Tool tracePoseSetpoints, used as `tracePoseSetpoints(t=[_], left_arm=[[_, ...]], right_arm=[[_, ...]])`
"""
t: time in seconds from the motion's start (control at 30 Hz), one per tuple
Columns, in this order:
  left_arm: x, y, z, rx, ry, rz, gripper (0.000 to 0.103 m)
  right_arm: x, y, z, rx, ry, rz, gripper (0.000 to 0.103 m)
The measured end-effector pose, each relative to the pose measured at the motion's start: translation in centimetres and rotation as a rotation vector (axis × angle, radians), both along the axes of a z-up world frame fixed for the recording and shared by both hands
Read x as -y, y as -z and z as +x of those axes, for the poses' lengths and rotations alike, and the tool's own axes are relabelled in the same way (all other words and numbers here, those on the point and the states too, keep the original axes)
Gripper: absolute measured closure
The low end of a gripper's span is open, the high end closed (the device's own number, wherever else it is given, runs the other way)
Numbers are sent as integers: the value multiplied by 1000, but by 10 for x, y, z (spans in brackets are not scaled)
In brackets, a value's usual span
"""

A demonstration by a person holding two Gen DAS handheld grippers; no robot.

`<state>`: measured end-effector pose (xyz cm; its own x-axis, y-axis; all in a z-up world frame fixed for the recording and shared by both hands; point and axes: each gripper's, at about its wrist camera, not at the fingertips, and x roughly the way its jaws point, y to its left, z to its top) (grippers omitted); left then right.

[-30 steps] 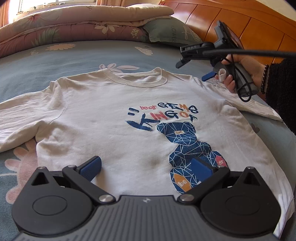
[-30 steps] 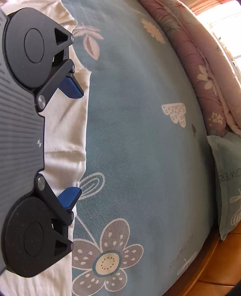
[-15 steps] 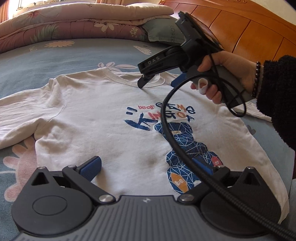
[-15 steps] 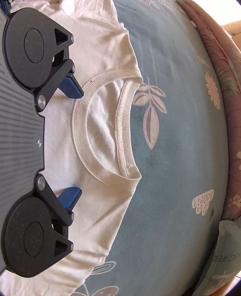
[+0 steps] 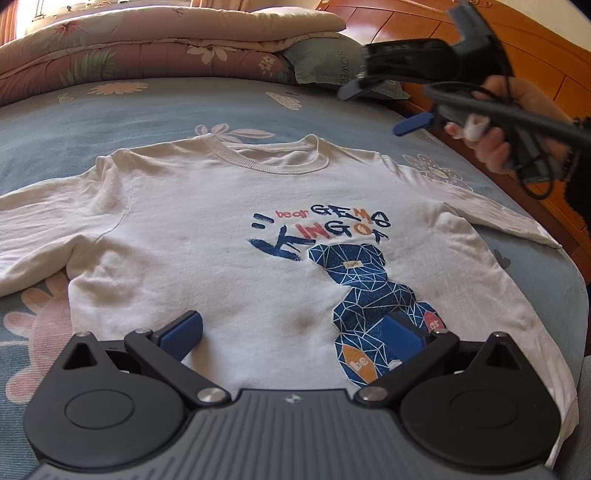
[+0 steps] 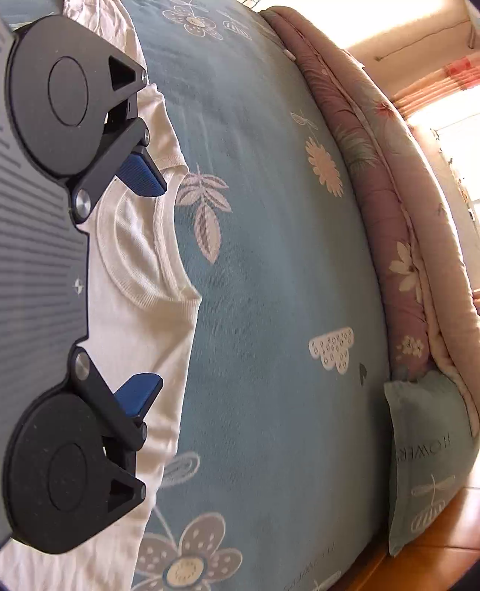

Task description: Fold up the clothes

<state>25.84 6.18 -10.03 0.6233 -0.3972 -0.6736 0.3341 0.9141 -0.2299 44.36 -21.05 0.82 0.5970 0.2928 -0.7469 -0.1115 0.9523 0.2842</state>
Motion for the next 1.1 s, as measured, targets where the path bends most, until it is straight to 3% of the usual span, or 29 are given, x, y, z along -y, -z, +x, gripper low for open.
tracePoseSetpoints(t=[0.13,0.27,0.43,0.67,0.83,1.0,1.1], left_arm=[[-1,1,0,1,-1,-1,1],[1,2,0,9,-2,6,1],[3,2,0,20,0,18,1],[2,3,0,18,0,11,1],[4,3,0,22,1,21,1],[2,2,0,17,-1,16,1],[1,0,0,6,-9,4,1]], right_arm=[[43,-1,-43,-30,35,74,0],[61,27,-76,-90,57,103,0],[64,61,-96,-82,71,117,0],[45,52,-116,-8,44,-52,0],[24,51,-123,-8,-44,-37,0],[35,65,-134,-45,-2,-66,0],[39,52,-153,-47,18,-66,0]])
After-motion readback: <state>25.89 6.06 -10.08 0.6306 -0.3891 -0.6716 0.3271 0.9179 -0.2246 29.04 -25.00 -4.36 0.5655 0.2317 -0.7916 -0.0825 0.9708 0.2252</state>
